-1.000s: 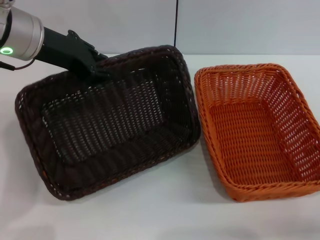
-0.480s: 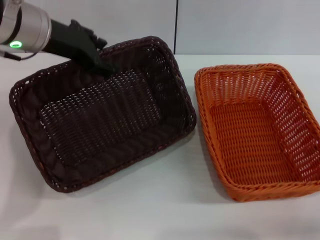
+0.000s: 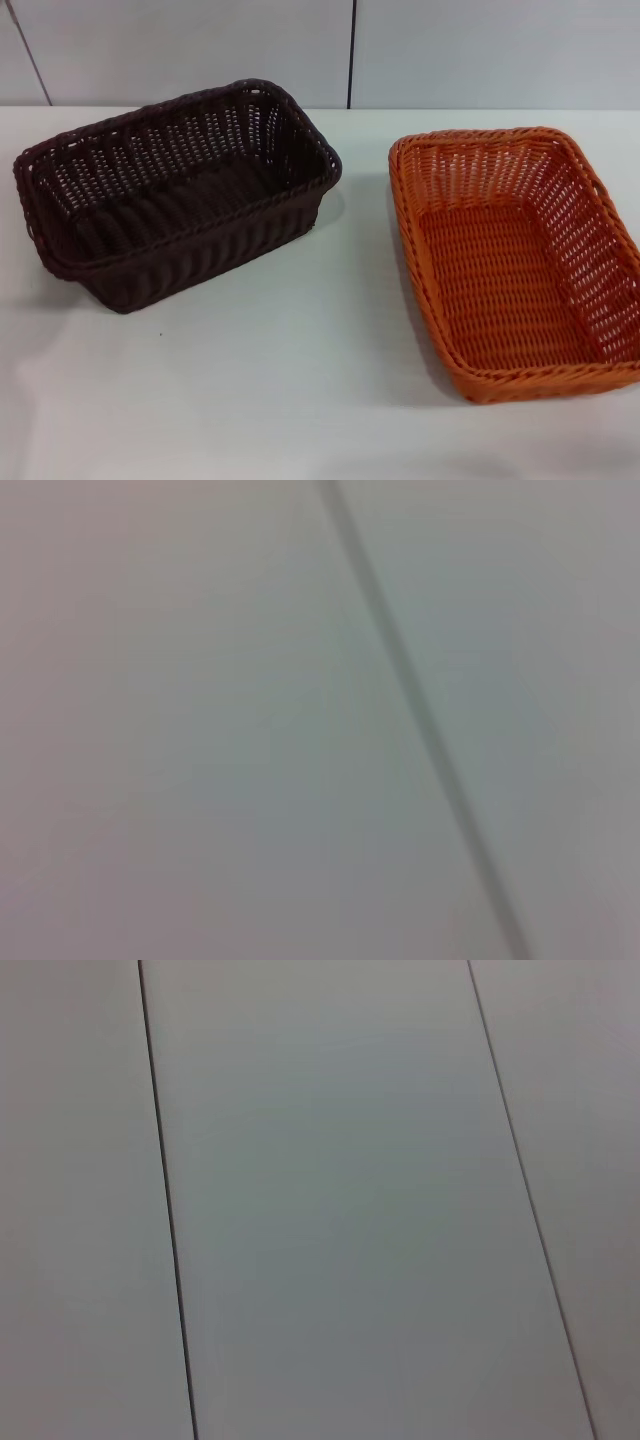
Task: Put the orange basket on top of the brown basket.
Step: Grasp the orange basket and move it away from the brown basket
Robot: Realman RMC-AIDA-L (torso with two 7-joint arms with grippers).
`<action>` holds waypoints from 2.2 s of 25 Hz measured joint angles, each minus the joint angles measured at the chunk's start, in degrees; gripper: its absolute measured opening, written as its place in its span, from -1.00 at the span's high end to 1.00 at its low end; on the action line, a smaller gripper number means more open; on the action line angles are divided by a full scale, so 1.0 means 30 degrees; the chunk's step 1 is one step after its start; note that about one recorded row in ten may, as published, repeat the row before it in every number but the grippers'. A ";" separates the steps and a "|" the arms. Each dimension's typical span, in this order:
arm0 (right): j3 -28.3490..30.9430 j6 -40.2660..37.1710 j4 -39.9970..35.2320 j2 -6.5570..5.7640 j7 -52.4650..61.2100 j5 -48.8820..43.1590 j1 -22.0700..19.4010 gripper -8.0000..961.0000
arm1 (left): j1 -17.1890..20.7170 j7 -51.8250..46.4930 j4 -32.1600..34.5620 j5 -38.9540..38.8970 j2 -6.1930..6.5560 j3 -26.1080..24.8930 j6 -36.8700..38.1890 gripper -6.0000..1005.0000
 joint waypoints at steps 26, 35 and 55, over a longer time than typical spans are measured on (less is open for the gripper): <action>1.7113 -5.2032 -2.2521 -0.1818 -0.4899 -0.5139 0.5869 -0.54 | 1.1558 -1.2716 0.9307 0.1146 0.0042 1.7516 3.4840 -0.59; 2.1466 -6.5272 -2.0696 -0.1810 -0.9422 -0.5405 0.9618 -0.54 | 1.0809 -1.3652 1.2771 0.0990 -0.0100 1.8438 3.6690 -0.59; 1.7556 -6.3922 -1.8103 -0.0365 -1.1531 -1.0826 1.0653 -0.47 | 1.0581 -1.5139 1.3503 0.0846 -0.0059 1.8530 3.6765 -0.59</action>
